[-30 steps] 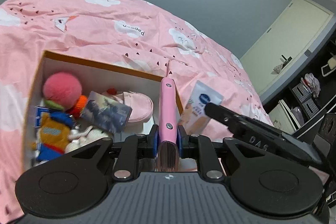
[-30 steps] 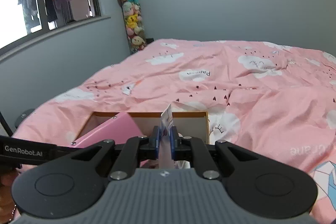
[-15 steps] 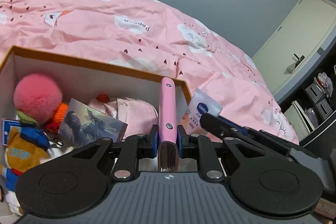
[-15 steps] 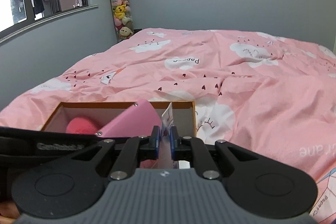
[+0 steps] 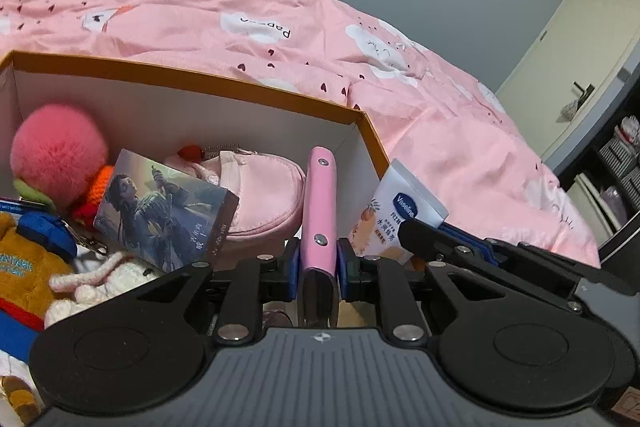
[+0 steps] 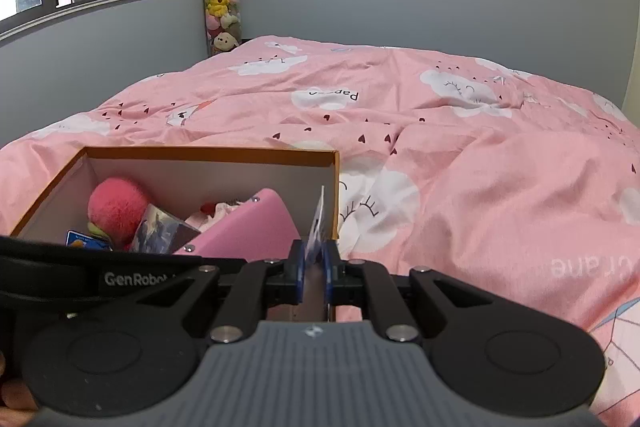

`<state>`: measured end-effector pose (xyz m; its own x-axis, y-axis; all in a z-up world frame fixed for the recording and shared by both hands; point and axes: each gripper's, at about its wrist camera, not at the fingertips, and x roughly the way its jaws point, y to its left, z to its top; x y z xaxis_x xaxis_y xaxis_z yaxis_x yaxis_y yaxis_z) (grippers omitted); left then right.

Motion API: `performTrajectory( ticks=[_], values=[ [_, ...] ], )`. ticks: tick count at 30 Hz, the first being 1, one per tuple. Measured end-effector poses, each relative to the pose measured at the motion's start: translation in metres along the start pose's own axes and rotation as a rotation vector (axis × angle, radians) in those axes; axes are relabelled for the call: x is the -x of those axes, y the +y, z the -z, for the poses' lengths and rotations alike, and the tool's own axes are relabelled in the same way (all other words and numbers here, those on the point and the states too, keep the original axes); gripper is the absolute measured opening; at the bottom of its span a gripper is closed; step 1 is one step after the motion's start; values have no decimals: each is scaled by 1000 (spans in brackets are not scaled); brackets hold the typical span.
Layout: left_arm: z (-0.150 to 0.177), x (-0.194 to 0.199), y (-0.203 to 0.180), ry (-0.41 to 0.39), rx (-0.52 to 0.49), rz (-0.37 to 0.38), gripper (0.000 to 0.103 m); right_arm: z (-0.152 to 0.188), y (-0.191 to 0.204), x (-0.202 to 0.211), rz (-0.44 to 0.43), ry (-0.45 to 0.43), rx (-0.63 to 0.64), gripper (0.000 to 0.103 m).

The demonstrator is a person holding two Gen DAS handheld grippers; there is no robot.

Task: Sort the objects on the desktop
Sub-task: 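Carry the pink wallet and Vaseline packet over the orange box, then lower the wallet and packet into the orange box and open both tools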

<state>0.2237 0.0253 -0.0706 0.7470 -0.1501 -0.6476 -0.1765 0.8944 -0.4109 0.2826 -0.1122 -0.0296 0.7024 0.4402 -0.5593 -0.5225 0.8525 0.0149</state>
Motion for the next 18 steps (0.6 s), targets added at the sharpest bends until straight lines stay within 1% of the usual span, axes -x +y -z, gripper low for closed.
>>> performTrajectory(
  ticks=[3, 8, 11, 12, 13, 14, 16, 17, 18],
  values=[
    [-1, 1, -1, -6, 5, 0, 21, 1, -1, 2, -2, -2, -5, 10],
    [-1, 9, 1, -34, 1, -38, 35, 2, 1, 5, -12, -3, -14, 12],
    [0, 19, 0, -70, -12, -66, 42, 4, 3, 9, -18, -9, -17, 13],
    [-1, 22, -1, -82, -19, -78, 47, 4, 3, 11, -20, -11, -19, 13],
    [-1, 26, -1, -94, -25, -94, 50, 4, 4, 13, -20, -11, -21, 13],
    [0, 30, -1, -108, -29, -108, 50, 4, 5, 15, -20, -14, -25, 14],
    [0, 41, -2, -136, -39, -131, 52, 4, 7, 21, -22, -27, -32, 21],
    [0, 45, -3, -149, -47, -143, 54, 4, 8, 24, -21, -35, -35, 28],
    [1, 51, -5, -162, -57, -156, 56, 5, 9, 28, -19, -43, -37, 32]
  ],
)
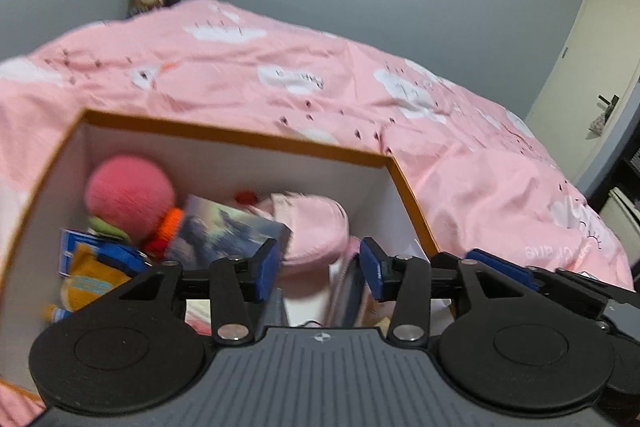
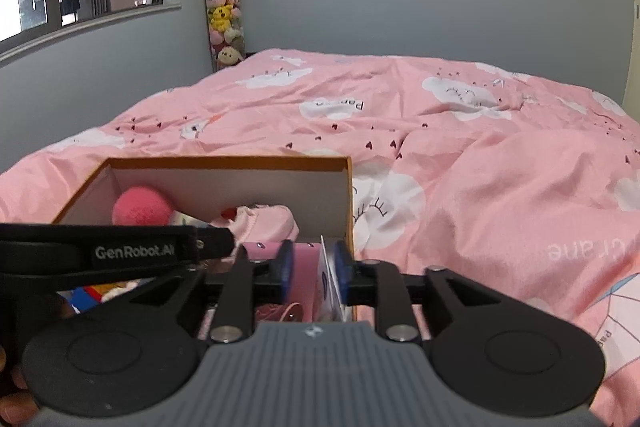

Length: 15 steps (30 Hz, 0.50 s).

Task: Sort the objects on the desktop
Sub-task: 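Lower the wallet and packet into the orange box and open both tools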

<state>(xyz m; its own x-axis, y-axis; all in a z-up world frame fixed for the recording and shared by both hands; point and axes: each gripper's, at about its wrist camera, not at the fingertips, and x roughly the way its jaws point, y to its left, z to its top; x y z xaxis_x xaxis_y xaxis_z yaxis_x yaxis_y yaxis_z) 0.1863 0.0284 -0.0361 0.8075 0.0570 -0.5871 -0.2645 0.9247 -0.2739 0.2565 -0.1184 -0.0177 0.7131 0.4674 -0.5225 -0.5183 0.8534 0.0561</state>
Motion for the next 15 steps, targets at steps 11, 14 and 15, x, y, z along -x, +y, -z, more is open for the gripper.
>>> performTrajectory(
  ticks=[11, 14, 15],
  values=[
    [-6, 56, 5, -71, -76, -70, 69, -6, 21, 42, -24, -99, -41, 46],
    [-6, 69, 10, -88, -98, -86, 74, -7, 28, 50, -31, -124, -42, 52],
    [-5, 73, 12, -94, -106, -92, 76, -7, 31, 52, -30, -132, -41, 53]
  ],
)
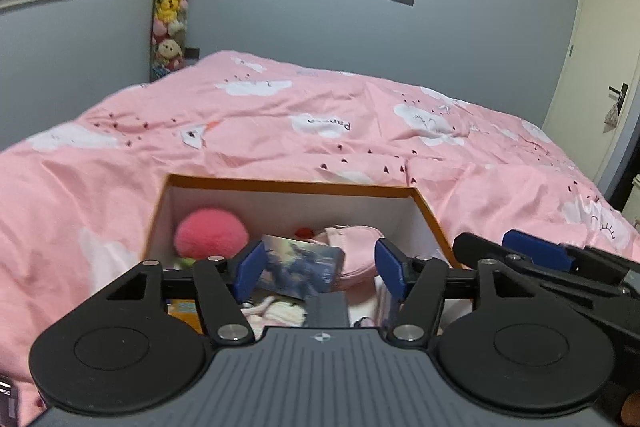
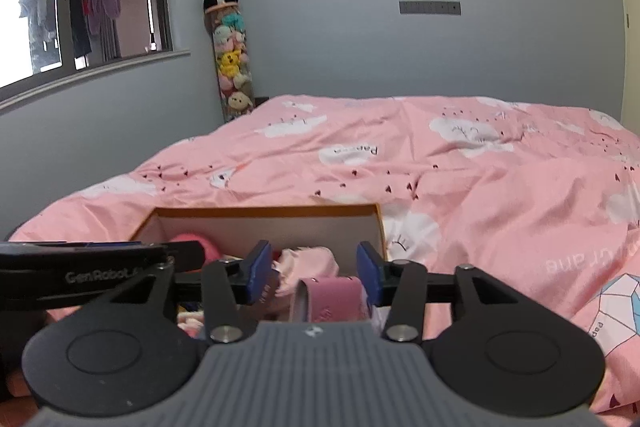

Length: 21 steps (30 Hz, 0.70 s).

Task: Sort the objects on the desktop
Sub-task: 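Lower the wallet and packet into the orange box and open both tools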

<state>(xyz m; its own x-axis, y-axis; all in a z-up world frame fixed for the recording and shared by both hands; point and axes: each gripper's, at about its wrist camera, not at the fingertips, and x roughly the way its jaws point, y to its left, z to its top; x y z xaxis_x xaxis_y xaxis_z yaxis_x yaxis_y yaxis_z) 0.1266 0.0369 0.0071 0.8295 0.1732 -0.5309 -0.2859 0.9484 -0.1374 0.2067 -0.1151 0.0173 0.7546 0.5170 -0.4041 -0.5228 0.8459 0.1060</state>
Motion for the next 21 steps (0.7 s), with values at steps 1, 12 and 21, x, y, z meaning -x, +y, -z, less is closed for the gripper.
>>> performTrajectory(
  ticks=[1, 12, 21],
  values=[
    [1, 3, 2, -4, -7, -7, 78, 0, 2, 2, 1, -5, 4, 53],
    [27, -6, 28, 51, 0, -82, 79, 25, 18, -8, 21, 59, 18, 66],
    [54, -22, 33, 87, 22, -102, 79, 47, 13, -23, 59, 109, 17, 74]
  ],
)
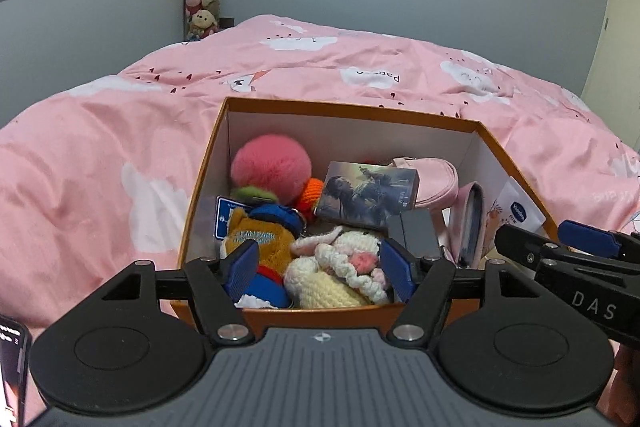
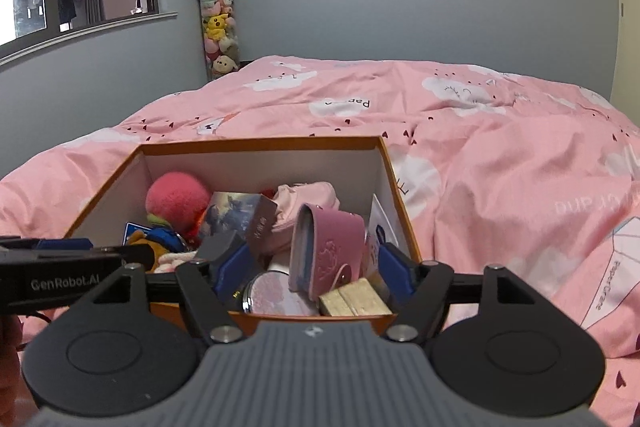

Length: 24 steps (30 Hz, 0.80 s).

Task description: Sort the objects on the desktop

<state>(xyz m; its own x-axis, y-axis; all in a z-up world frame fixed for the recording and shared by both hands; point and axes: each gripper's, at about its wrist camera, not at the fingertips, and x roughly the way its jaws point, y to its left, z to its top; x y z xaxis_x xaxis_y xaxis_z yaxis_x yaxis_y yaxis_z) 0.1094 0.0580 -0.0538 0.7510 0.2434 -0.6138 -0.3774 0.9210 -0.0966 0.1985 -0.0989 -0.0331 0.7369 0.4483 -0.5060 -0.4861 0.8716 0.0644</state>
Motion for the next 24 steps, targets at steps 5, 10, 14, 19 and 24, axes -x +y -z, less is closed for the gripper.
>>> performTrajectory(
  ticks=[5, 10, 14, 19, 24],
  values=[
    [5, -3, -3, -12, -16, -3, 80, 8, -1, -4, 6, 6, 10, 78],
    [10, -6, -10, -31, -62, -26, 82, 14, -1, -6, 26, 7, 26, 78],
    [14, -7, -12, -48, -68, -31, 86, 18, -2, -9, 30, 12, 24, 80],
    [16, -11, -12, -39, -68, -37, 89, 22, -2, -11, 39, 3, 32, 82],
    [17, -17, -11, -15, -60, -32, 90, 28, -2, -13, 44, 4, 33, 86]
  ],
)
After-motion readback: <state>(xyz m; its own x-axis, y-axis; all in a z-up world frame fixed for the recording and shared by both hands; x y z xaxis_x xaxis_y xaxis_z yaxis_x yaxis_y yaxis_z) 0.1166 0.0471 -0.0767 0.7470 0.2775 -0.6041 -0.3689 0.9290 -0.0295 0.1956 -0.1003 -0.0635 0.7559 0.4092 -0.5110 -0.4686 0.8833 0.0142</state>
